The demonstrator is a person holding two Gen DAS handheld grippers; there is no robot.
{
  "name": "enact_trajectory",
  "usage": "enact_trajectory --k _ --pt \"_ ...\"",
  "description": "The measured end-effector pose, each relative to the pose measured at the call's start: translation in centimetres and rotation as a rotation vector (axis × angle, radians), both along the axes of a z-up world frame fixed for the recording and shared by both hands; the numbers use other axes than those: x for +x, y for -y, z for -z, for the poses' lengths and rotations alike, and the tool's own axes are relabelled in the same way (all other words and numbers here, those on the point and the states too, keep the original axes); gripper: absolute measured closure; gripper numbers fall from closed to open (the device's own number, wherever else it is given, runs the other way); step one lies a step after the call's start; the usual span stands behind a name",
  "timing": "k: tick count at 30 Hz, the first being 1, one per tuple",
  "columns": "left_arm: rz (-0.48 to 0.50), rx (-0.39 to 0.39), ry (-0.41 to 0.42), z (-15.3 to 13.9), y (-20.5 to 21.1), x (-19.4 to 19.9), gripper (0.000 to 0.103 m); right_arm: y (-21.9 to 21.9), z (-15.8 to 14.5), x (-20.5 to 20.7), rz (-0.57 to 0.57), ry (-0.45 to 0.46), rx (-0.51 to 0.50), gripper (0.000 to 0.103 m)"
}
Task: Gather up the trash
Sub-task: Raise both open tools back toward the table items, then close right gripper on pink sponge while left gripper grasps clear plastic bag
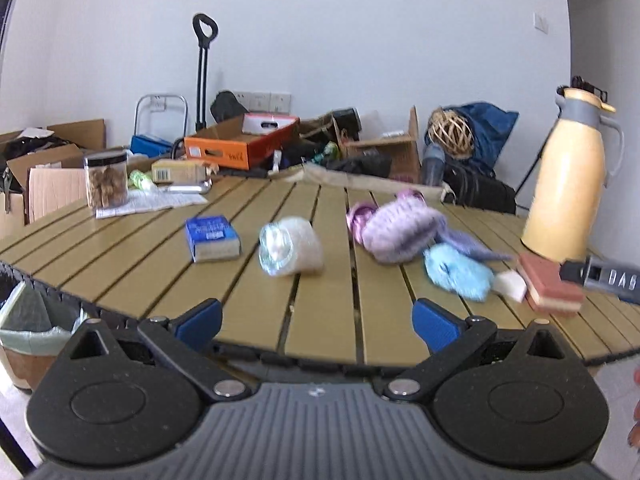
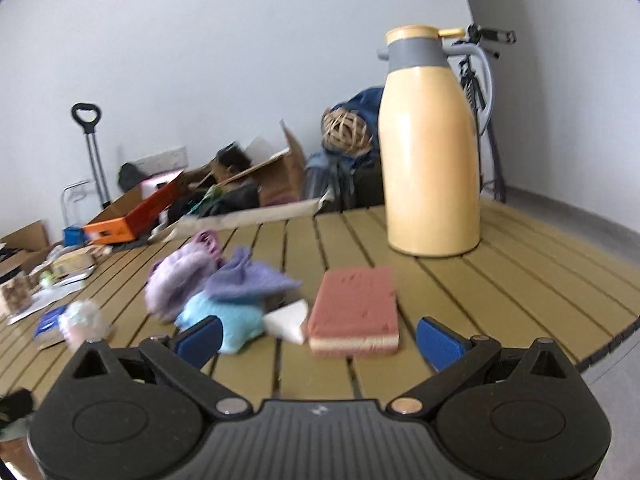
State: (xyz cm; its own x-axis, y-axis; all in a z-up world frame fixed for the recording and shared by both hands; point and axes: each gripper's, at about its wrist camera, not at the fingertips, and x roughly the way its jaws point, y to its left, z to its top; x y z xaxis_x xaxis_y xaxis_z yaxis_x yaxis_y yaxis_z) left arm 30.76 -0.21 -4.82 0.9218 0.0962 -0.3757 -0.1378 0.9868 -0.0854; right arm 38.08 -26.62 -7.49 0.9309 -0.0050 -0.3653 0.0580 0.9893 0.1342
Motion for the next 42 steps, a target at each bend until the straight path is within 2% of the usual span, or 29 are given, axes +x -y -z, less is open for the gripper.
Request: enact_trajectory --k 8,13,18,20,27,31,36,42 --pt "-0.05 -0.016 0.019 -0.3 -1.5 2.9 0.0 1.1 2.7 3.8 0.083 -0.03 0.01 0.003" --pt "-0.052 -0.005 0.018 -0.1 -2.0 4.5 0.0 1.0 4.3 5.6 0.101 -0.062 -0.047 0.007" --pt "-0.047 0.004 0.01 -0.1 -2.2 6.3 0.0 1.2 5.3 6.7 0.093 -0.079 -0.034 0.02" --pt "-0.043 0.013 0.012 0.0 -2.1 6.8 0.0 0.9 5.5 6.9 0.09 -0.079 -0.043 0.034" --pt "-0.048 0.002 -0.007 0.1 -2.3 9.5 0.0 0.8 5.4 7.0 0.104 -0.074 -0.051 0.034" --pt "-0.048 0.044 -0.008 -0.5 -1.7 11.6 0.0 1.5 5.1 6.7 0.101 -0.058 -0.012 0.034" --pt "-0.06 0.046 -0.08 -0.3 -2.1 14.6 0.0 2.1 4.3 6.2 0.126 -0.002 0.02 0.035" --pt "-0.085 0.07 -0.163 0.8 -2.2 16.9 0.001 2.5 4.0 6.2 0.116 0.007 0.067 0.035"
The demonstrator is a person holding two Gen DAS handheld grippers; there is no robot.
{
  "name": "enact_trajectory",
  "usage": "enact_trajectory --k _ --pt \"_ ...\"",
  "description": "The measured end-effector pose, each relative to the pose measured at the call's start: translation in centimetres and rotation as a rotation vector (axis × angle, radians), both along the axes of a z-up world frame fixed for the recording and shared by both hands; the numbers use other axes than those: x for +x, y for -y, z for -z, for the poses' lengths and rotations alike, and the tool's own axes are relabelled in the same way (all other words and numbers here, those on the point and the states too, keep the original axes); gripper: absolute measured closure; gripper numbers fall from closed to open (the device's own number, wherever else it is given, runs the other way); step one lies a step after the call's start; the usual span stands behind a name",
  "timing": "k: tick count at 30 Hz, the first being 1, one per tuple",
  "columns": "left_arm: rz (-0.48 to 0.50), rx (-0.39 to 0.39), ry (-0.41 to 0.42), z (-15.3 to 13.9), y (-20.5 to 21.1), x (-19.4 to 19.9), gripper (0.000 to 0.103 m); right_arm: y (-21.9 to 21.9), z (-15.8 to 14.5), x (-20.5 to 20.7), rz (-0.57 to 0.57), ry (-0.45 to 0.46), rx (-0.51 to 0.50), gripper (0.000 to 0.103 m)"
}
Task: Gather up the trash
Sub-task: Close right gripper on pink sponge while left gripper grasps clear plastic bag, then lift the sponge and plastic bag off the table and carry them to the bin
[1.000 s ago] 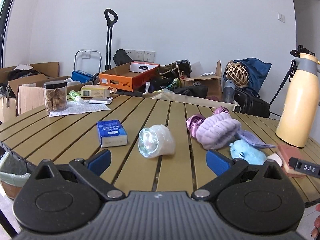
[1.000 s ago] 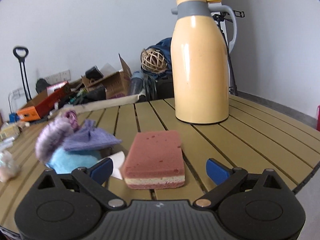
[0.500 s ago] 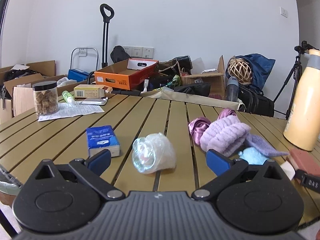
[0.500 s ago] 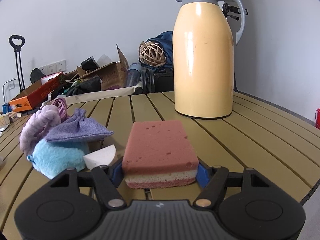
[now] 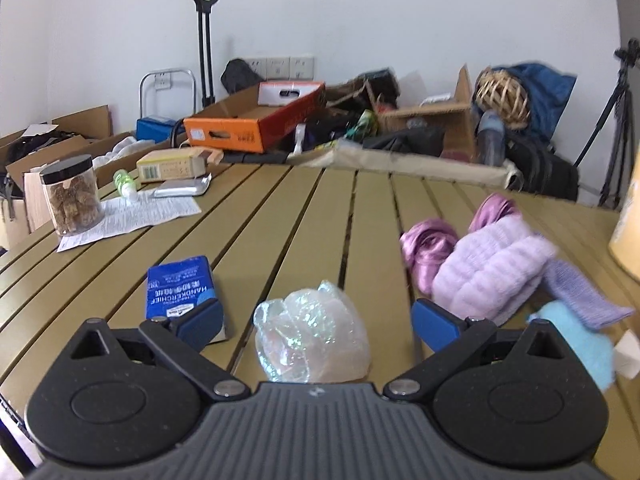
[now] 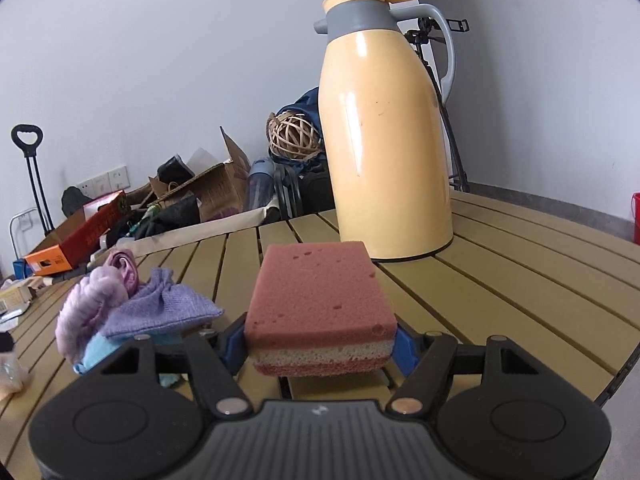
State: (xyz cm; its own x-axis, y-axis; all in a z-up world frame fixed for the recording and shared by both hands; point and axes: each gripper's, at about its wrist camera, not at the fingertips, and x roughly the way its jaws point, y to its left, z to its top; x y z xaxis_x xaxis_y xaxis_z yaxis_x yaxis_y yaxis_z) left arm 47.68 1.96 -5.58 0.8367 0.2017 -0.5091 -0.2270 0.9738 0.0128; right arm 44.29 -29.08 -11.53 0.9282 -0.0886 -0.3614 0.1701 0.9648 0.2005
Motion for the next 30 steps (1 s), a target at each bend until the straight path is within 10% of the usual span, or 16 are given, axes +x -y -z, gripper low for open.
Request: enact_trajectory --k 10,30 --pt "-0.003 -0.095 -0.092 1.5 -1.2 1.8 0.059 -0.4 -0.4 -0.4 -0.041 0.017 0.026 0.035" --pt "0.075 -0.082 0.004 -6.4 -0.5 -7.6 0.062 -3.0 -6.3 -7.7 -0.182 0.06 -0.027 0.035"
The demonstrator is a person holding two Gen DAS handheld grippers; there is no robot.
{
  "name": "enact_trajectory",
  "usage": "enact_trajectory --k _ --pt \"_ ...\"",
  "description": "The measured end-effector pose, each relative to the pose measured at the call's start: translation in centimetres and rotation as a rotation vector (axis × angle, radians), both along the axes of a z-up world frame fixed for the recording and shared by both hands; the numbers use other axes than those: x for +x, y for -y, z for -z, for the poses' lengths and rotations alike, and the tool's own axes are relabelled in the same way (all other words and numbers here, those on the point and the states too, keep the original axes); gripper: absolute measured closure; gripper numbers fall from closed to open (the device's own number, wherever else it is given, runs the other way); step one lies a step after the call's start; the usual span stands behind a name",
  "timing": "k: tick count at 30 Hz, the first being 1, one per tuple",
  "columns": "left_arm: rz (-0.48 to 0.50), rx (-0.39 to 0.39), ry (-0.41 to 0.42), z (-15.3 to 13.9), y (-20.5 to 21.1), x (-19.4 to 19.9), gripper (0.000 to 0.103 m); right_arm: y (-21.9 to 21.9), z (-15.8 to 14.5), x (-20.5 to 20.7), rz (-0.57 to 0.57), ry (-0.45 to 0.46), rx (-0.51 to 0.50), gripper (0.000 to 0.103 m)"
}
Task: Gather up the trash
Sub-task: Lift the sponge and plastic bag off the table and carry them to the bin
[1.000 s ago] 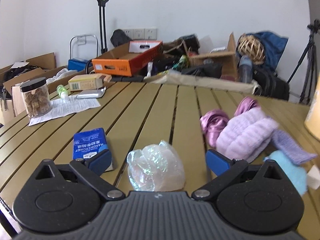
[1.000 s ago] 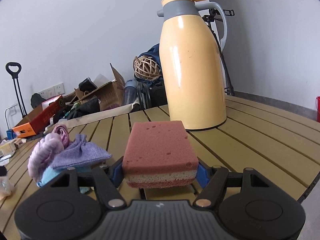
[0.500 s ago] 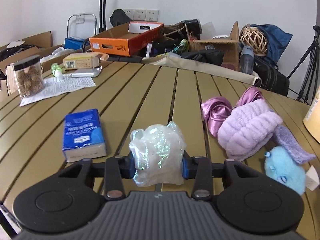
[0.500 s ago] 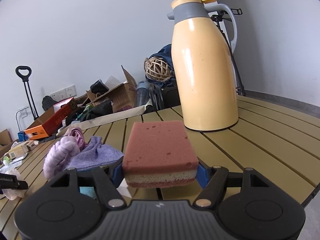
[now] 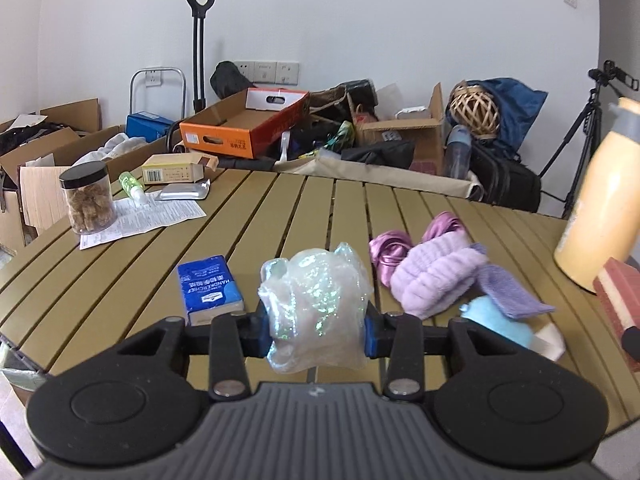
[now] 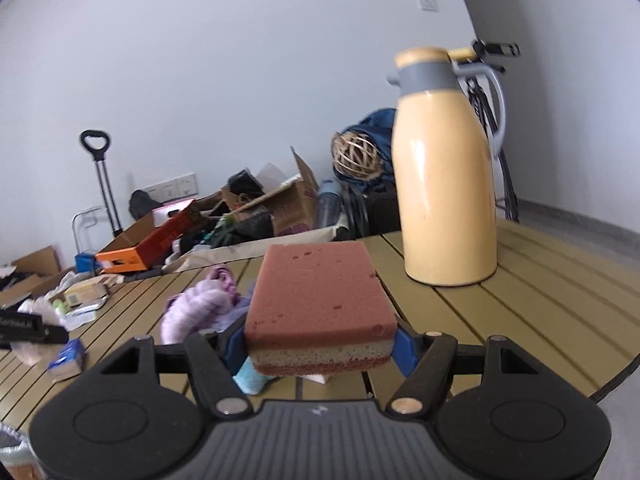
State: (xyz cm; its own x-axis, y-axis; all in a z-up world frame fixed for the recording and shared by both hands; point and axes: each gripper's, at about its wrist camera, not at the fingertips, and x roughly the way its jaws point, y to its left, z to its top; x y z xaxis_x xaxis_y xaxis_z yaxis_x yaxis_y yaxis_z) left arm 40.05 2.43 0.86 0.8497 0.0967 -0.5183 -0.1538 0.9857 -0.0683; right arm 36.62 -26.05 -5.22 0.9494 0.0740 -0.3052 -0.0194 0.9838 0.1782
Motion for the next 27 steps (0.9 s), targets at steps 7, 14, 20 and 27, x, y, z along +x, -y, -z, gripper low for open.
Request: enact_trajectory --k 7,14,20,27 --pt "0.041 0.01 0.014 -1.1 0.9 -3.9 0.062 -1.4 -1.9 -4.0 -0.053 -0.008 -0.077 0.034" --pt "0.09 0.028 0.031 -1.3 1.8 -8.1 0.062 -2.6 -2.2 -7.8 -0.106 -0.028 -0.154 0.034" --pt "0.118 0.031 0.024 -0.5 2.3 -11.4 0.062 -2.9 -2.0 -11.0 -0.145 -0.032 -0.18 0.035" --pt "0.149 0.014 0.002 0.8 2.2 -14.6 0.062 -3.5 -1.2 -14.2 -0.202 -0.045 -0.2 0.034"
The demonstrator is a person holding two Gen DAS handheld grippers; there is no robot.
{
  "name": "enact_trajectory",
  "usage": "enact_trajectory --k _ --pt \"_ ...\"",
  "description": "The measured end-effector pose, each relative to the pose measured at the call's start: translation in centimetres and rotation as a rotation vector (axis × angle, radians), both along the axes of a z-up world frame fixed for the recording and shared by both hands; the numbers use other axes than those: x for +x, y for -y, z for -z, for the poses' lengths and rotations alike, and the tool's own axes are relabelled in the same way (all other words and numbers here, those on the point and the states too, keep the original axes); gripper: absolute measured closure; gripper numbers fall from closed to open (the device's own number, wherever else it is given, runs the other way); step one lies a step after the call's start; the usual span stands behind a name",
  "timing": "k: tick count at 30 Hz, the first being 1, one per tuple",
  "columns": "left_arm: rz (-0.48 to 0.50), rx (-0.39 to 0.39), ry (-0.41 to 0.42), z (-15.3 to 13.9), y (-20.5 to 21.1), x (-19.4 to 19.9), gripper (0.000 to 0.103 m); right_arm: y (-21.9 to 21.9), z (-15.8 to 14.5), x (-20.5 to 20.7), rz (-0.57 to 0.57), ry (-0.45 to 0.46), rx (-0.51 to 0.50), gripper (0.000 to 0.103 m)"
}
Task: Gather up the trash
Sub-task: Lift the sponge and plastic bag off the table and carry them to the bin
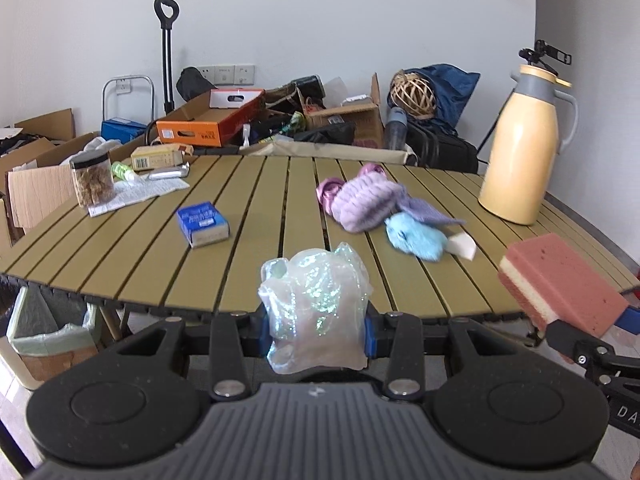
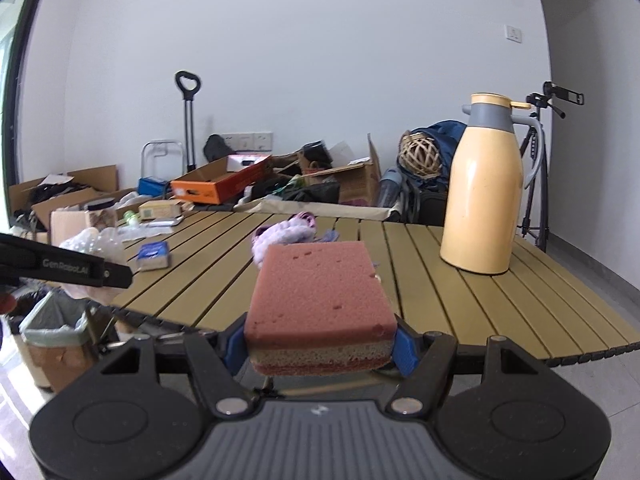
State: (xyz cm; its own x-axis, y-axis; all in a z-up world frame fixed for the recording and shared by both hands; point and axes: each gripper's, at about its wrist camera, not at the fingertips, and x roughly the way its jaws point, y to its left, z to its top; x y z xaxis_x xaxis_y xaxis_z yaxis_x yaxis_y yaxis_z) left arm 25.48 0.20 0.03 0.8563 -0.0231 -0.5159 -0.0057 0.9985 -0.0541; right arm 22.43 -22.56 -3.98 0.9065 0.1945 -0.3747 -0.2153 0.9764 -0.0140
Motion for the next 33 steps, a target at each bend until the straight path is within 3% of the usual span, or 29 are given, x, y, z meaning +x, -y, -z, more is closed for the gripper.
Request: enact_trajectory --k 14,33 --pt "0.047 0.052 -0.109 5.0 1.2 -4.3 0.062 -1.6 4.0 -3.3 -0.102 -0.177 0.011 0.035" --pt "0.017 0.074 -0.35 13.3 0.9 -4.5 0.062 -3.4 11.4 -3.7 -0.133 -0.47 -0.028 0.035"
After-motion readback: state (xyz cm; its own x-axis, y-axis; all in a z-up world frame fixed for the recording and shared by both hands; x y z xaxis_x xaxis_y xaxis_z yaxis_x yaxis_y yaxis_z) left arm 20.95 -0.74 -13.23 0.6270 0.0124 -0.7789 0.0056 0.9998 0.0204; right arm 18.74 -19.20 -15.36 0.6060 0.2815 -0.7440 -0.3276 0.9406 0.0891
